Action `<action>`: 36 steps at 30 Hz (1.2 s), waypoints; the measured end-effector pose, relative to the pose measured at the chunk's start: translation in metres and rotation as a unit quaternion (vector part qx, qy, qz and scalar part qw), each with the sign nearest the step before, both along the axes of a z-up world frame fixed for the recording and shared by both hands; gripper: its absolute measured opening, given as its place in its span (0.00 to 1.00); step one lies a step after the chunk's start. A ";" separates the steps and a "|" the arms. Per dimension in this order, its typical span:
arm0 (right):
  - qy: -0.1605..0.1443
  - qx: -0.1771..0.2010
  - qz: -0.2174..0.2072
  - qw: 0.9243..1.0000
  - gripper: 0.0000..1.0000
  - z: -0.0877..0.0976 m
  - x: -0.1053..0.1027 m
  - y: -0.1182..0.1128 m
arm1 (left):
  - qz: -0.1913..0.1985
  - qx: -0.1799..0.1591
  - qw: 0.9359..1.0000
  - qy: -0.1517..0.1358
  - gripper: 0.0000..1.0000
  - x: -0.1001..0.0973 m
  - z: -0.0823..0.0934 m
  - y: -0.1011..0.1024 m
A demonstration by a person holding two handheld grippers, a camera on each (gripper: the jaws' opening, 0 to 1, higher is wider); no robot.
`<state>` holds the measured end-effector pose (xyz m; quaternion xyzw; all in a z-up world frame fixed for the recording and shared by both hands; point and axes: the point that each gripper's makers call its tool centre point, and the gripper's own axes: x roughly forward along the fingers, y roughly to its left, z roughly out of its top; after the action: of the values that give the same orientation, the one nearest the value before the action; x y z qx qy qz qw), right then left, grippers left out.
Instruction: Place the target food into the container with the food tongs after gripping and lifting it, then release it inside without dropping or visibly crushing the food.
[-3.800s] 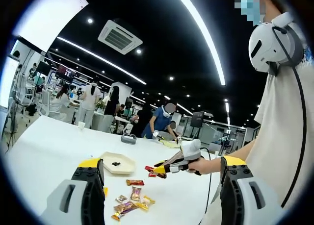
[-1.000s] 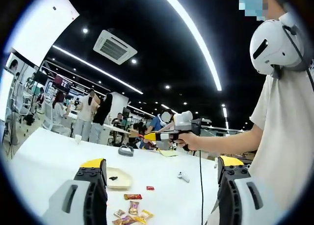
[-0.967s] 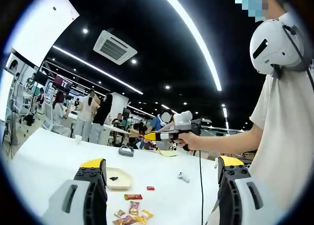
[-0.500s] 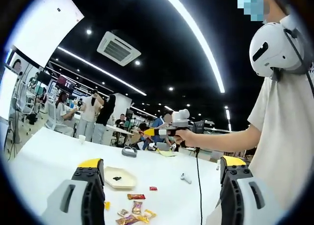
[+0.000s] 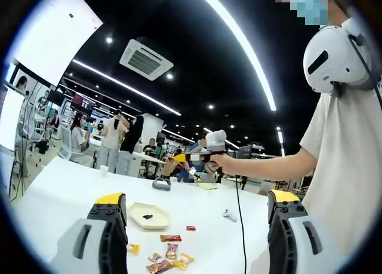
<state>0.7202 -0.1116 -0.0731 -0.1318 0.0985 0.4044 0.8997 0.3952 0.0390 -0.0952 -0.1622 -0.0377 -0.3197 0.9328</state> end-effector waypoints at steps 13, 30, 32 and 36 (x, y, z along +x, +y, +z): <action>0.018 -0.023 -0.014 0.999 0.22 -0.033 0.021 -0.005 | 0.013 -0.003 1.000 0.002 0.99 0.007 0.001 0.013; 0.051 -0.039 -0.035 0.997 0.23 -0.073 0.036 -0.019 | 0.022 -0.005 1.000 0.008 0.99 0.011 0.005 0.022; 0.052 -0.039 -0.035 0.997 0.23 -0.075 0.040 -0.018 | 0.023 0.003 1.000 0.011 0.99 0.011 0.005 0.025; 0.063 -0.034 -0.039 0.997 0.23 -0.082 0.049 -0.018 | 0.029 0.008 0.999 0.013 0.99 0.011 0.004 0.026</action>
<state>0.7691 -0.1296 -0.1553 -0.1326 0.1733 0.3729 0.9019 0.4064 0.0654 -0.0909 -0.1578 -0.0278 -0.2909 0.9433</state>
